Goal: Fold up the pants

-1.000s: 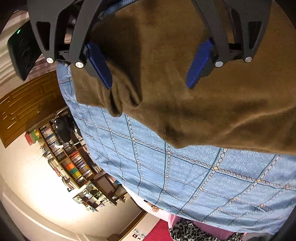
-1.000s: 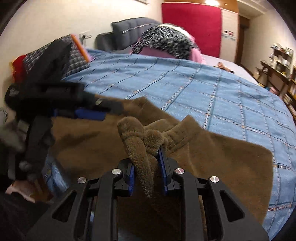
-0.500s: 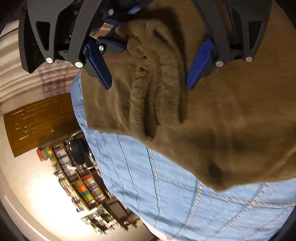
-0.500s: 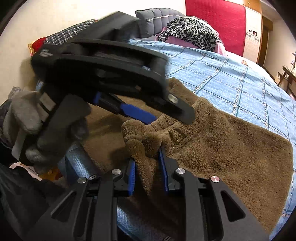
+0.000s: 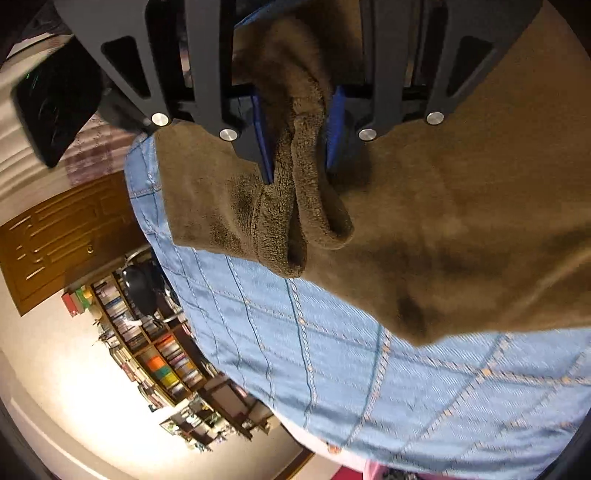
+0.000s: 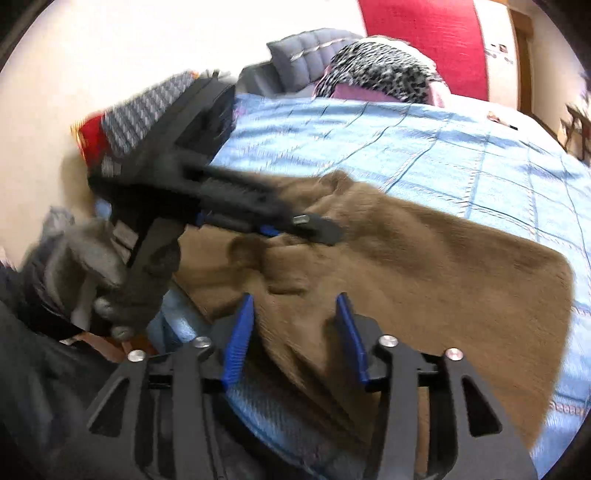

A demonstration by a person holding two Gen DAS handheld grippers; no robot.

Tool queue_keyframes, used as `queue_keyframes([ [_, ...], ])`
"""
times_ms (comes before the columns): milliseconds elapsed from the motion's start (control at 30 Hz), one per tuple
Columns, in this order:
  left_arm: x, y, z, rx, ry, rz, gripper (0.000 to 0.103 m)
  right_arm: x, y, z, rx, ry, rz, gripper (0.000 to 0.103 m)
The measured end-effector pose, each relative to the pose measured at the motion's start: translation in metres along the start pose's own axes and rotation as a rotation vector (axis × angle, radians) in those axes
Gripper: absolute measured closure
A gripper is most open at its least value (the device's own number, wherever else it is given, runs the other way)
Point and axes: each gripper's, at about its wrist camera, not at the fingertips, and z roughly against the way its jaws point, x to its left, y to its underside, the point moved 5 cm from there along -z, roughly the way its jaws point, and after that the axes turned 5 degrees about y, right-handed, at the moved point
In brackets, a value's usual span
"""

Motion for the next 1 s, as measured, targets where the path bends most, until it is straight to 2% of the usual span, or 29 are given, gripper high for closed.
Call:
queue_keyframes([
  [133, 0.007, 0.002, 0.015, -0.032, -0.065, -0.019, 0.076, -0.055, -0.009, 0.036, -0.077, 0.075, -0.160, 0.054],
  [233, 0.017, 0.005, 0.013, -0.020, -0.086, -0.009, 0.076, -0.089, -0.016, 0.039, -0.100, 0.205, -0.210, 0.054],
  [300, 0.020, 0.006, 0.010, -0.016, -0.095, -0.005, 0.076, -0.109, -0.023, 0.032, -0.093, 0.262, -0.253, 0.054],
  [367, 0.022, 0.005, 0.007, -0.022, -0.116, -0.019, 0.076, -0.126, -0.024, 0.021, -0.082, 0.268, -0.304, 0.054],
  [500, 0.028, 0.004, 0.001, -0.029, -0.136, -0.029, 0.074, -0.153, -0.012, -0.012, -0.003, 0.340, -0.338, 0.054],
  [600, 0.032, 0.007, -0.004, -0.029, -0.137, -0.026, 0.071, -0.163, 0.006, -0.035, 0.039, 0.368, -0.360, 0.054],
  [733, 0.038, 0.009, -0.007, -0.038, -0.132, -0.029, 0.062, -0.163, 0.015, -0.040, -0.019, 0.399, -0.307, 0.054],
  [867, 0.042, 0.007, -0.005, -0.039, -0.105, 0.001, 0.057, -0.163, 0.013, -0.043, -0.020, 0.406, -0.308, 0.053],
  [1000, 0.041, 0.005, 0.014, -0.084, -0.166, 0.006, 0.043, -0.152, 0.009, -0.036, 0.019, 0.444, -0.318, 0.053],
])
